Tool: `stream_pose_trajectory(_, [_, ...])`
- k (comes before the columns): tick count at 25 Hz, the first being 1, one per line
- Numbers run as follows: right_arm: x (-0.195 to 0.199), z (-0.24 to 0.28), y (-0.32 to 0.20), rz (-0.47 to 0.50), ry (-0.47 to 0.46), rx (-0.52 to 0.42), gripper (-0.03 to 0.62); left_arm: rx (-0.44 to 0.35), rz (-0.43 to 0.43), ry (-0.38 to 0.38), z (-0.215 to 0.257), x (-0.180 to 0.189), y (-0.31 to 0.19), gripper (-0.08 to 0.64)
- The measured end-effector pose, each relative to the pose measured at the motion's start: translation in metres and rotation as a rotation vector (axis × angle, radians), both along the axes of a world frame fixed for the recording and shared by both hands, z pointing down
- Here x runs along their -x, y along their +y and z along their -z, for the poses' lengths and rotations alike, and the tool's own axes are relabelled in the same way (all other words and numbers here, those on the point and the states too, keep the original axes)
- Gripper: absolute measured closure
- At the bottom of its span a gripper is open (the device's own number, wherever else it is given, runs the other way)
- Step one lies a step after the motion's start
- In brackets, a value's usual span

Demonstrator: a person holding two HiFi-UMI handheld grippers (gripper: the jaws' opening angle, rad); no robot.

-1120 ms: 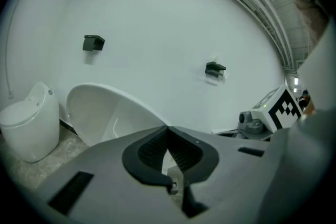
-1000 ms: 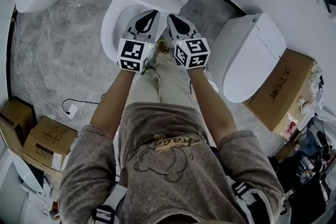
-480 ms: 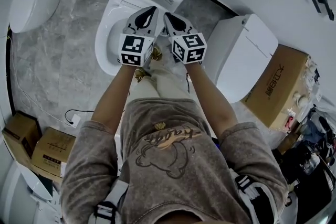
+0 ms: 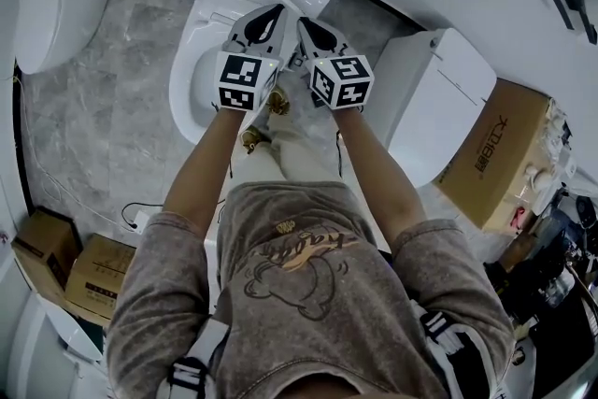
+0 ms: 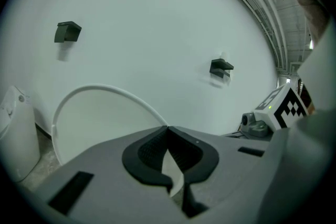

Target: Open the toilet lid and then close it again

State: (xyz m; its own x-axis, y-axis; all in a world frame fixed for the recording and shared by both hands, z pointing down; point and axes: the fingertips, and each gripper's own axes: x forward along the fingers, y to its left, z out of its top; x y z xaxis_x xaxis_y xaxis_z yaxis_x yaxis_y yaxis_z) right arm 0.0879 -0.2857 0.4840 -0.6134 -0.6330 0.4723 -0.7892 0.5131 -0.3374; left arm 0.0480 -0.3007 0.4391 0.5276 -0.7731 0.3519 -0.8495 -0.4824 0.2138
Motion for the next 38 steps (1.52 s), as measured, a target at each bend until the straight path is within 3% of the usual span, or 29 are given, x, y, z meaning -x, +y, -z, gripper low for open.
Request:
stream_pose_trajectory(11, [-0.004,0.051,-0.034,-0.026,-0.069,-0.099,0.563,-0.029,-0.006,-0.042,0.037,0.023,-0.016,0.551])
stream_pose_trajectory(21, [-0.027,0.083,-0.059,-0.084,-0.076,-0.122,0.56,-0.056,0.01,-0.05,0.076,0.038,-0.042,0.549])
stream_pose_trajectory(23, [-0.028,0.084,-0.065,-0.087,-0.085,-0.117,0.557,-0.055,-0.005,-0.047,0.077,0.035,-0.05,0.516])
stream_pose_trajectory(25, [-0.026,0.082,-0.07,-0.086,-0.105,-0.103,0.441,-0.052,-0.021,-0.046,0.076,0.032,-0.058,0.431])
stream_pose_trajectory(27, [-0.022,0.077,-0.074,-0.076,-0.119,-0.089,0.365,-0.047,-0.036,-0.056,0.072,0.03,-0.065,0.387])
stream_pose_trajectory(30, [-0.015,0.068,-0.078,-0.039,-0.12,-0.07,0.344,-0.031,-0.05,-0.083,0.062,0.028,-0.076,0.337])
stream_pose_trajectory(38, [0.012,0.056,-0.089,0.039,-0.156,-0.034,0.344,0.016,-0.067,-0.15,0.045,0.031,-0.105,0.331])
